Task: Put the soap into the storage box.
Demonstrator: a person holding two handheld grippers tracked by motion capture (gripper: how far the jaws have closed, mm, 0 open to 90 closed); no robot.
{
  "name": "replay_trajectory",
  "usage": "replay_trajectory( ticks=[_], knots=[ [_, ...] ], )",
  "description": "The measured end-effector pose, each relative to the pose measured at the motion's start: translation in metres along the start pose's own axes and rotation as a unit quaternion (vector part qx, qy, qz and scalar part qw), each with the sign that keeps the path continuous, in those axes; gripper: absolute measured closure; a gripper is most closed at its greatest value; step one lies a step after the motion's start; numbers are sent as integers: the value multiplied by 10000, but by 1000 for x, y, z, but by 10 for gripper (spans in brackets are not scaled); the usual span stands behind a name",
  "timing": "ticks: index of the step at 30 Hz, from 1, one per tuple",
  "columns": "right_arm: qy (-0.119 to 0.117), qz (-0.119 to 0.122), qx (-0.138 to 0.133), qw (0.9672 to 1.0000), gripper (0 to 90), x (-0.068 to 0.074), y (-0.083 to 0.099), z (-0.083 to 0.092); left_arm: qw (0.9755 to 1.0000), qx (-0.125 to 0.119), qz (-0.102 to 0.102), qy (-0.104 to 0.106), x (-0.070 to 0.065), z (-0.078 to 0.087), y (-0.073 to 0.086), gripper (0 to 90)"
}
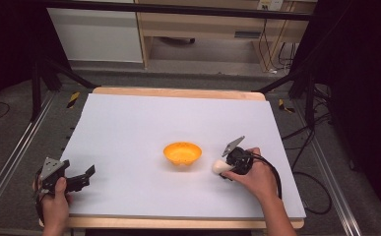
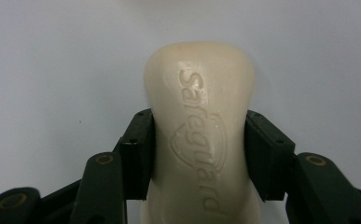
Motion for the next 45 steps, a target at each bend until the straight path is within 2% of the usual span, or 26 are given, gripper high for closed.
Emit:
replay_trajectory(
  ticks=[4,12,16,23,26,29,30,31,45],
  knots=[
    [-20,11,20,10000,494,0,0,0,10000,4,22,9,0,0,0,2],
    [-62,206,16,9998,497,-1,-1,1,10000,6,24,12,0,0,0,2],
    [-14,237,47,9997,497,-1,-1,2,10000,9,25,12,0,0,0,2],
    [64,305,-64,9995,498,-4,-7,15,10000,13,8,4,0,0,0,2],
    [54,296,-134,9995,498,-4,-12,20,10000,12,9,5,0,0,0,2],
    [8,358,-180,9992,497,-4,-17,24,10000,13,16,8,0,0,0,2],
    [-13,456,-205,9987,497,-4,-23,26,10000,14,16,8,0,0,0,2],
    [-27,428,-208,9989,497,-3,-25,27,10000,13,14,9,0,-1,0,2],
    [37,765,-282,9967,497,-2,-59,41,10000,15,12,10,0,0,0,2]
  ],
)
Point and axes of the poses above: each handheld gripper's, and its own axes: z roughly backward along the jaws, y roughly out of its underside, x roughly to its left, the point moved 4 cm from there along -z, roughly forward along the jaws, and after that the axes turned 1 degree about -z, right-handed, at the moved point
